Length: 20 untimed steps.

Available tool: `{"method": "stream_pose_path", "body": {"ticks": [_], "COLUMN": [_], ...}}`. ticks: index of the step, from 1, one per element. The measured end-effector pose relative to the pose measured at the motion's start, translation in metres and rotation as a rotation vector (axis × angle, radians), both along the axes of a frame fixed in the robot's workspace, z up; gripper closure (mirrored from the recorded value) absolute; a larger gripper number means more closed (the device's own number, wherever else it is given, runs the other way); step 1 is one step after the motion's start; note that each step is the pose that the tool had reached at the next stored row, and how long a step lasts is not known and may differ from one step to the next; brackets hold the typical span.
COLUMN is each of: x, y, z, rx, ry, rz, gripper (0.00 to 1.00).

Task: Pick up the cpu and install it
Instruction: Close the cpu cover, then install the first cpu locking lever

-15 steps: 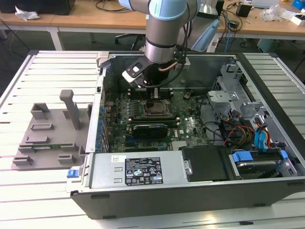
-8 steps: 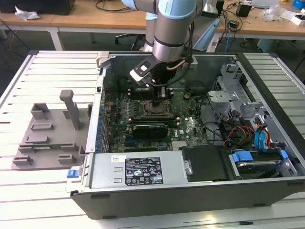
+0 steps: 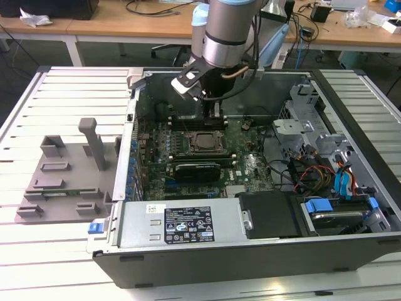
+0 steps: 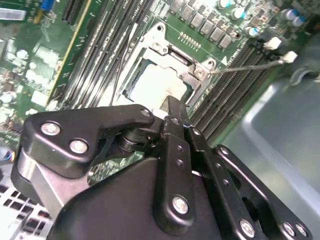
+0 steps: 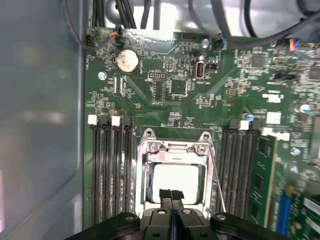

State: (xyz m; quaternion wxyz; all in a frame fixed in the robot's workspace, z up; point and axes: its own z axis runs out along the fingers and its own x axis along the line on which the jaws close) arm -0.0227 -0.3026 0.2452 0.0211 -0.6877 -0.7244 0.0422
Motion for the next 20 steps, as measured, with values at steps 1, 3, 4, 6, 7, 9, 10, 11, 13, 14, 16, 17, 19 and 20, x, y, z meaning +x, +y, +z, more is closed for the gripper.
{"method": "stream_pose_path", "body": {"ticks": [1, 3, 4, 6, 7, 9, 10, 11, 13, 14, 16, 17, 19, 20], "x": [0.0000, 0.0000, 0.0000, 0.0000, 0.0000, 0.0000, 0.0000, 0.0000, 0.0000, 0.0000, 0.0000, 0.0000, 0.0000, 0.0000], "y": [0.0000, 0.0000, 0.0000, 0.0000, 0.0000, 0.0000, 0.0000, 0.0000, 0.0000, 0.0000, 0.0000, 0.0000, 0.0000, 0.0000], "z": [0.0035, 0.0121, 0.0131, 0.0132, 0.0134, 0.0135, 0.0136, 0.0136, 0.0137, 0.0138, 0.0139, 0.0139, 0.0141, 0.0141], "rx": [0.0000, 0.0000, -0.0001, 0.0003, 0.0000, 0.0001, 0.0001, 0.0001, 0.0000, 0.0000, 0.0001, 0.0000, -0.0001, 0.0000], "ry": [0.0000, 0.0000, 0.0000, -0.0002, 0.0000, -0.0001, 0.0000, 0.0000, 0.0000, 0.0000, 0.0000, 0.0000, 0.0000, 0.0000], "rz": [0.000, 0.000, 0.000, 0.000, 0.000, 0.000, 0.000, 0.000, 0.000, 0.000, 0.000, 0.000, 0.004, 0.043], "gripper": [0.89, 0.89, 0.89, 0.89, 0.89, 0.89, 0.89, 0.89, 0.89, 0.89, 0.89, 0.89, 0.89, 0.89]}}
